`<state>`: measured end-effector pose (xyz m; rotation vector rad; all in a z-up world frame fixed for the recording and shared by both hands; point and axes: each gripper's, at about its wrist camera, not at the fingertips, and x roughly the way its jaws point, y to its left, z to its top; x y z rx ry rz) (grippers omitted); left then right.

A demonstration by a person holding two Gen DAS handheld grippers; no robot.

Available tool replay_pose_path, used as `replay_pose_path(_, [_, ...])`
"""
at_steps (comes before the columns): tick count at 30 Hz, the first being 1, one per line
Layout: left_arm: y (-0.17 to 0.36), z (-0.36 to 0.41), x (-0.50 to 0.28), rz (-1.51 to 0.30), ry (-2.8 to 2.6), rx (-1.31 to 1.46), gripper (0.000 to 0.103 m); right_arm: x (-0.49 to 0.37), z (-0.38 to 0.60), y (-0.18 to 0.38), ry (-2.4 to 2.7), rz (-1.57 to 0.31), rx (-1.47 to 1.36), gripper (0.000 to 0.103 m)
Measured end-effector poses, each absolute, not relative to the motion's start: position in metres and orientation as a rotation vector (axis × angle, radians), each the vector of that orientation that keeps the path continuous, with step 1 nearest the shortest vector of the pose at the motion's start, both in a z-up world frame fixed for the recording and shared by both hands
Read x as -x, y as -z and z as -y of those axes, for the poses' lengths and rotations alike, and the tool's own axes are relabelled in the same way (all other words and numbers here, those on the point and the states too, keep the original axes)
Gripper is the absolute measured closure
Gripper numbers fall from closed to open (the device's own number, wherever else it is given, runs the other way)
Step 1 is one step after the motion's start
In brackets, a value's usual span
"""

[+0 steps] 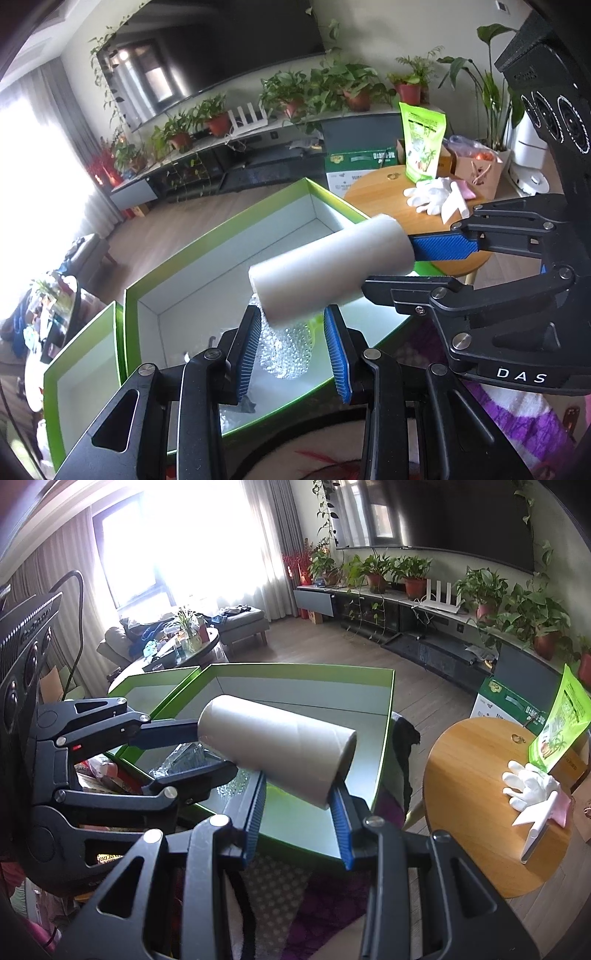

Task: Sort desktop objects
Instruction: 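Lower the paper roll into the box and open both grippers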

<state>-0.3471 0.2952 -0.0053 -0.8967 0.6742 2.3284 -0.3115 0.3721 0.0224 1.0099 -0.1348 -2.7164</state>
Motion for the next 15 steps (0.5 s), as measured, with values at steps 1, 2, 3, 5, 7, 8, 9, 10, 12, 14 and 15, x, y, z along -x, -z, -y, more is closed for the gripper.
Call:
replay_pose_path(1, [0.004,-0.295,0.347,-0.673,-2.329,0.896,0.067,0.312,-0.373,-0.022,2.721,0.137,-1.01,0.066])
replay_pose_path(2, [0.004,-0.293,0.347,-0.667,-2.332,0.896,0.067,0.311,-0.373,-0.023,2.726,0.142,-1.008,0.066])
replay_pose_path(3, [0.002,-0.291,0.348,-0.661,-2.339,0.892,0.067,0.311,-0.373,-0.024,2.731,0.147,-1.004,0.066])
replay_pose_path(5, [0.0,-0.288,0.348,-0.653,-2.347,0.889,0.067,0.309,-0.372,-0.025,2.744,0.143,-1.0,0.067])
replay_pose_path(7, [-0.003,-0.284,0.351,-0.636,-2.353,0.892,0.067,0.309,-0.372,-0.027,2.762,0.132,-0.999,0.066])
replay_pose_path(8, [-0.004,-0.283,0.352,-0.63,-2.357,0.892,0.067,0.309,-0.373,-0.029,2.773,0.128,-0.994,0.066])
replay_pose_path(9, [-0.006,-0.281,0.353,-0.621,-2.36,0.89,0.067,0.308,-0.373,-0.03,2.779,0.131,-0.99,0.066])
replay_pose_path(10, [-0.007,-0.28,0.353,-0.614,-2.365,0.886,0.067,0.308,-0.375,-0.032,2.781,0.14,-0.987,0.066])
replay_pose_path(12, [-0.011,-0.277,0.353,-0.586,-2.378,0.872,0.067,0.306,-0.376,-0.035,2.787,0.15,-0.98,0.066])
replay_pose_path(14, [-0.015,-0.275,0.353,-0.562,-2.384,0.86,0.067,0.306,-0.374,-0.036,2.785,0.146,-0.974,0.066])
replay_pose_path(15, [-0.017,-0.273,0.353,-0.551,-2.393,0.849,0.067,0.306,-0.373,-0.036,2.782,0.144,-0.972,0.066])
